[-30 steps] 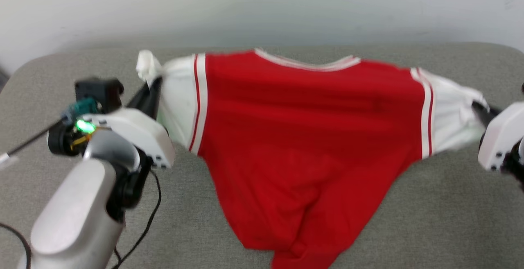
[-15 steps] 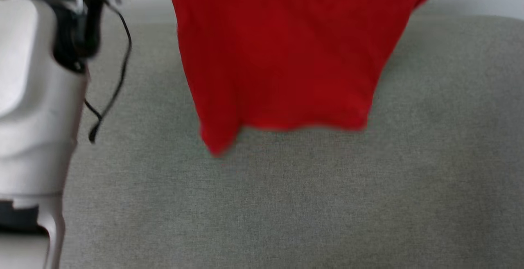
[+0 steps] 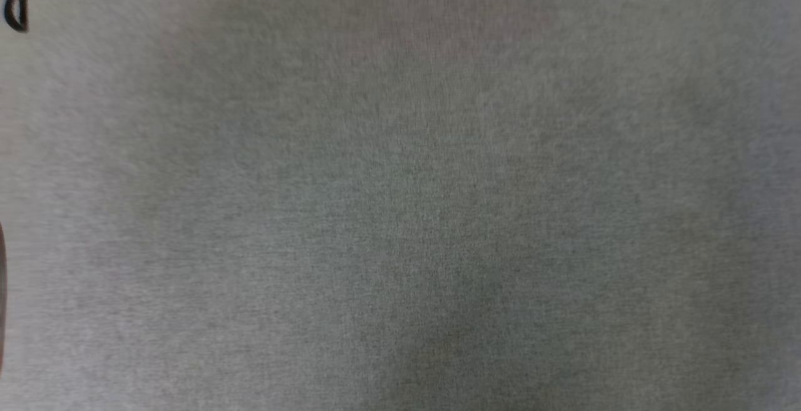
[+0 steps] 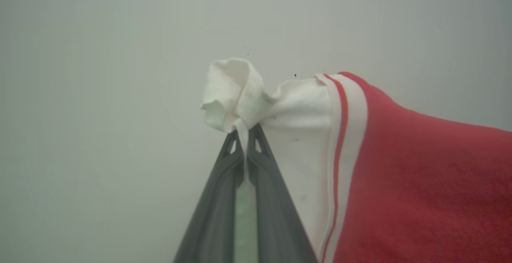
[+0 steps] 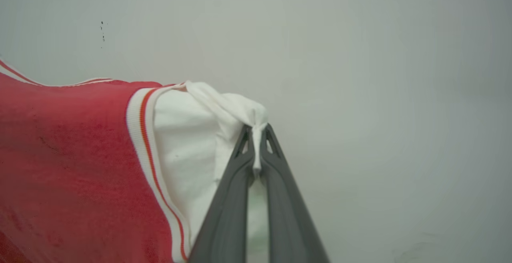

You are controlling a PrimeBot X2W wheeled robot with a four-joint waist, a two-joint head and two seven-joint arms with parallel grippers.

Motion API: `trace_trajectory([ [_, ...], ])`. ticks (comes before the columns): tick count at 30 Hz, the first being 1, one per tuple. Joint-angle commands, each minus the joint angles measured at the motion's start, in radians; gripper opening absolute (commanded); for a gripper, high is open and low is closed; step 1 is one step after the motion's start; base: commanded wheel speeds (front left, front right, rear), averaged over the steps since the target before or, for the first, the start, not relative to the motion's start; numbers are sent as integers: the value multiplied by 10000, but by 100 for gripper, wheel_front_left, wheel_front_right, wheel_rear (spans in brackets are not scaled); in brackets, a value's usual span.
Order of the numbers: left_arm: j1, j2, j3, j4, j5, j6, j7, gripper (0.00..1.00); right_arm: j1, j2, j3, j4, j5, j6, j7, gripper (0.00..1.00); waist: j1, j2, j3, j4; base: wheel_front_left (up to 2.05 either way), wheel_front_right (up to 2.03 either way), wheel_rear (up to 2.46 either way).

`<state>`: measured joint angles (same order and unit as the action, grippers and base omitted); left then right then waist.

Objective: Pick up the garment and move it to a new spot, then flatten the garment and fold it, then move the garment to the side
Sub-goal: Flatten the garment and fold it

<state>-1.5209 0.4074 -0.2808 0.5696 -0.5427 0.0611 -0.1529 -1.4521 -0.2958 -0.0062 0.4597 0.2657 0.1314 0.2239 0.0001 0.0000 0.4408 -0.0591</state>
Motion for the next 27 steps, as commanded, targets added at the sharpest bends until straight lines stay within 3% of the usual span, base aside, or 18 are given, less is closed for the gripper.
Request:
trace_trajectory([
  [1, -194, 63, -20, 153, 55, -51, -58, 0, -327, 40, 167, 188, 43, -14, -150, 0, -1, 0, 884, -147, 0, 0, 0],
  [8, -365, -171, -200, 918, 48, -269, -395, 0, -1201, 232, 845, 1248, 296, -12, -792, 0, -1, 0, 1951, -138, 0, 0, 0],
  [15, 6, -548, -325, 2156, -113, -586, -723, 0, -1313, 535, 1702, 2668, 755, -12, -1346, 0, -1, 0, 2297, -181, 0, 0, 0],
  [20, 632, -916, -392, 3080, -305, -885, -908, 0, -570, 687, 2392, 3612, 1304, -12, -1400, 0, -1, 0, 1973, -152, 0, 0, 0],
  [27, 2559, -1278, -272, 3621, -583, -1245, -1097, 0, 1662, 520, 3290, 3659, 2488, -12, -1622, 0, -1, 0, 859, -42, 0, 0, 0],
])
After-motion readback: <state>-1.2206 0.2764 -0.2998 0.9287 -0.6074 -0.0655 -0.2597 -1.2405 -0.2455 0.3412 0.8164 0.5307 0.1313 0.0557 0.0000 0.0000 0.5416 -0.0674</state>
